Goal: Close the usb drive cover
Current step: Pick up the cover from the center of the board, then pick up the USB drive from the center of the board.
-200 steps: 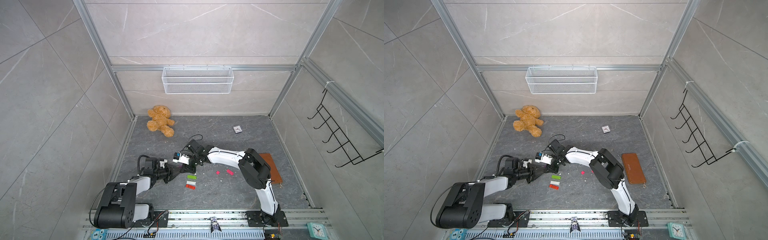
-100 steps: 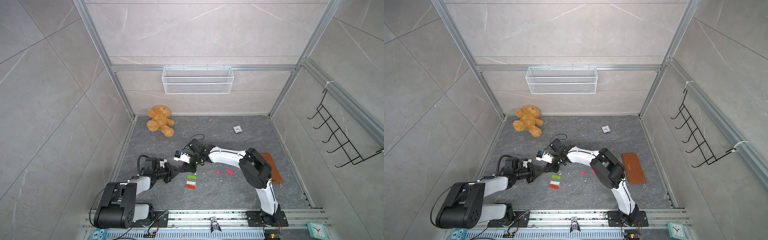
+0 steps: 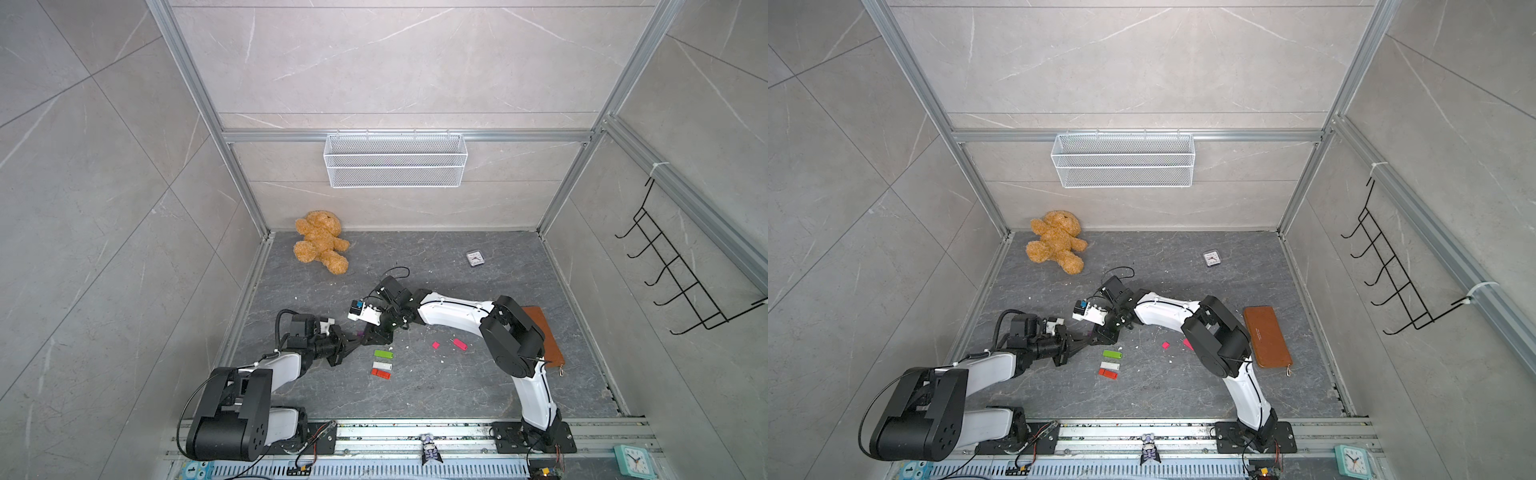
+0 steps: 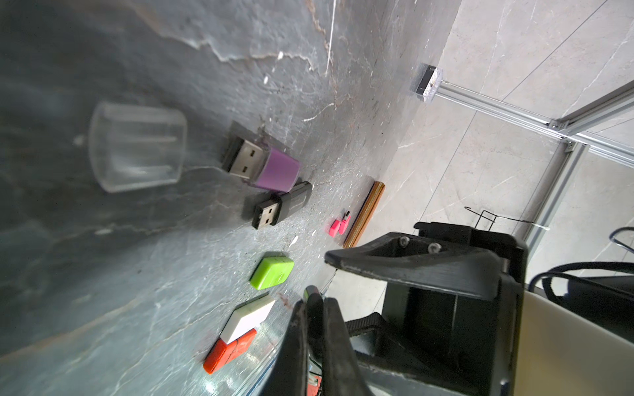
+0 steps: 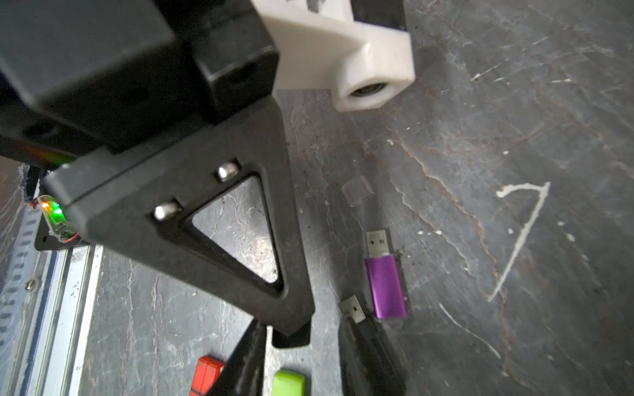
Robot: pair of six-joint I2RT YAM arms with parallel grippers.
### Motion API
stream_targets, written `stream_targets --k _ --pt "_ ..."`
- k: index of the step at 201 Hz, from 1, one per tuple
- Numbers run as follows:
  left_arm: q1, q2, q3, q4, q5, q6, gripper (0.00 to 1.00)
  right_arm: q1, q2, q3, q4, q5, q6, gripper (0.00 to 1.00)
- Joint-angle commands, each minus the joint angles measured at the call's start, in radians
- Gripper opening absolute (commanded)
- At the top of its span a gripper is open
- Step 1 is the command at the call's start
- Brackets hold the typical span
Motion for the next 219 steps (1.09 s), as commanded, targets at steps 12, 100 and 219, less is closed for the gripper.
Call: stream_targets --k 12,100,219 --pt "-0.007 -0.029 0.04 -0.102 -0.015 0.066 0.0 -0.015 -0.062 0.007 -0.086 0.041 -0.131 0.43" --pt "-0.005 -0.027 0.072 -0.165 -0.034 0.105 0.0 -0.019 0.032 0.142 -0.295 0.173 -0.373 0.47" --pt "0.017 -0.097 0.082 -0.254 -0.049 0.148 0.0 0.004 0.17 0.255 -0.332 0.179 -0.428 0.5"
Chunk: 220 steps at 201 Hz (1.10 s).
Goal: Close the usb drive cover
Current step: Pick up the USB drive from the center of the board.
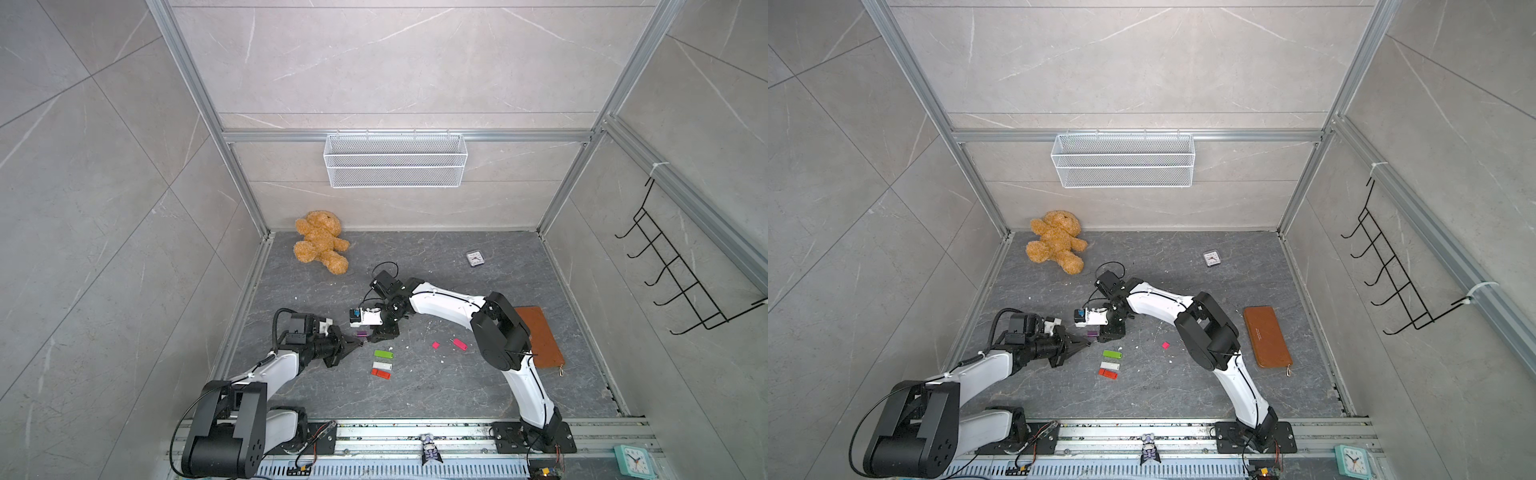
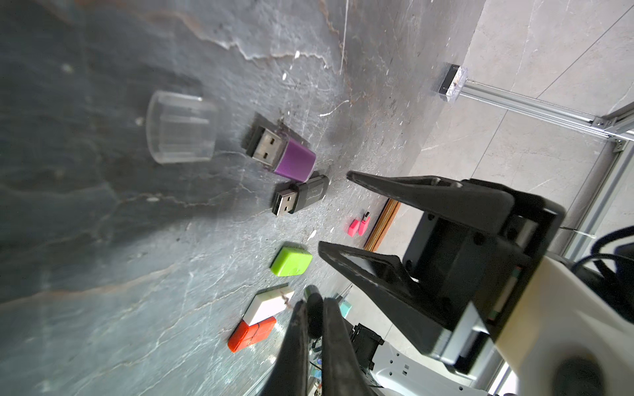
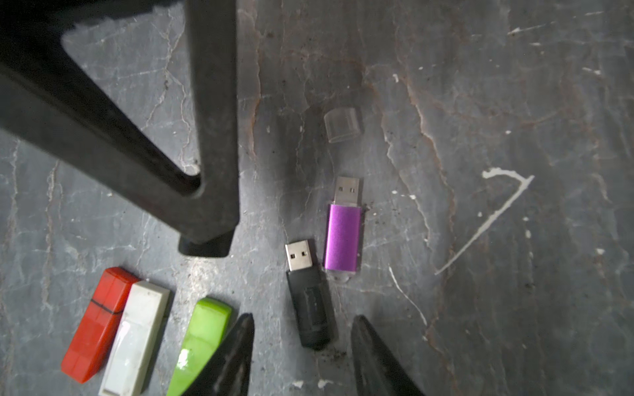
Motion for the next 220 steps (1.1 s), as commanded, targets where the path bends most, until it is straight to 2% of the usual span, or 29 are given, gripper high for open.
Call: stream_targets --k 1,42,92,126,192,220 --pt "0.008 -0.024 0.029 -0.031 0.005 0.035 0.0 0.016 0.04 0.026 0.0 0.02 -0.012 0.5" --pt "0.01 -0.035 0.027 -0.041 0.005 0.04 0.0 0.026 0.075 0.047 -0.01 0.028 -0.015 0.48" --pt "0.013 -0.047 0.032 -0.052 0.005 0.044 0.0 0.025 0.081 0.041 -0.028 0.088 -0.037 0.38" --pt "0.014 -0.055 0.036 -0.055 0.009 0.045 0.0 0.025 0.08 0.039 -0.035 0.111 -0.046 0.37" --pt "0.014 -0.059 0.035 -0.046 0.021 0.058 0.0 0.025 0.032 -0.02 0.014 0.108 -0.037 0.19" --pt "0.014 -0.058 0.036 -0.046 0.023 0.06 0.0 0.026 -0.004 -0.056 0.041 0.107 -0.034 0.17"
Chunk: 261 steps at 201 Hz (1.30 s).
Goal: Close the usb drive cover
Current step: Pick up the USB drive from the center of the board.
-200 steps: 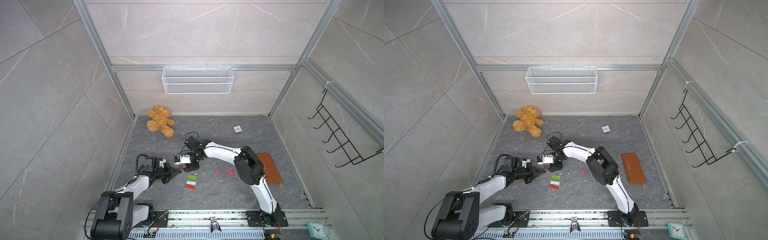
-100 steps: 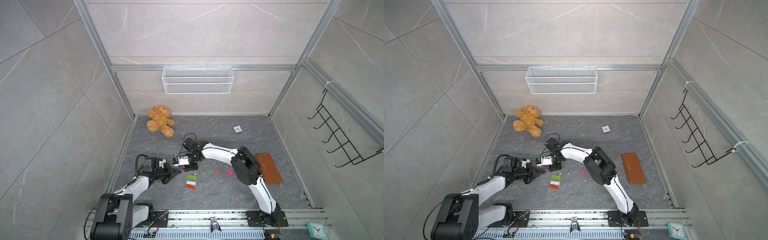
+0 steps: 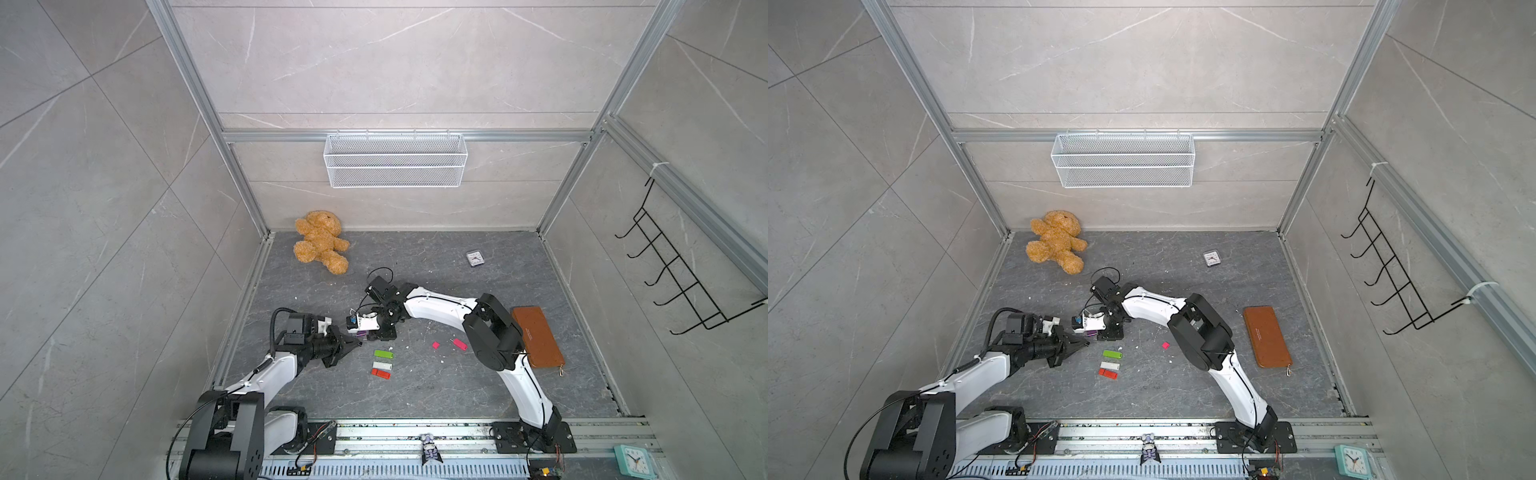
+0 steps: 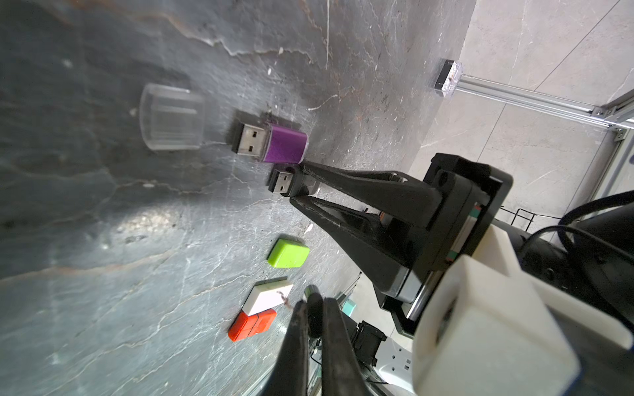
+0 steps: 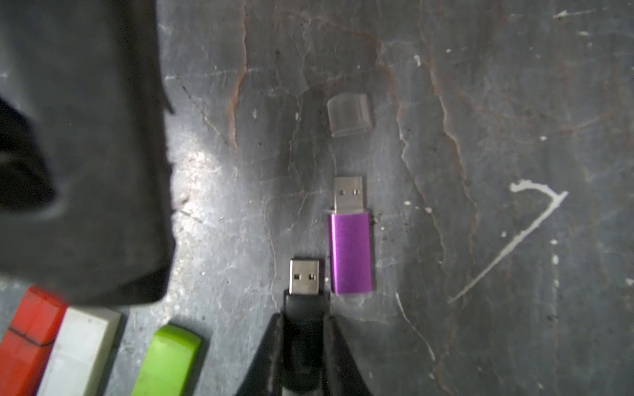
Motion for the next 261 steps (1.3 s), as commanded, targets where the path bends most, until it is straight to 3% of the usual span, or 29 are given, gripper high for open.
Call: stream_targets --k 1,45,154,261 --pt "0.007 -0.011 0.03 0.003 0.023 0.025 0.0 0.003 -0.033 -0.045 -0.009 0.029 0.01 0.17" --pt "0.007 -0.011 0.035 0.008 0.017 0.028 0.0 -0.002 -0.066 -0.085 0.015 0.034 0.026 0.14" --pt "0.006 0.03 0.055 0.172 0.058 0.064 0.0 -0.032 -0.328 -0.328 0.24 -0.159 0.242 0.14" --pt "0.0 -0.022 0.032 0.212 0.077 0.024 0.0 -0.032 -0.349 -0.375 0.337 -0.188 0.324 0.13"
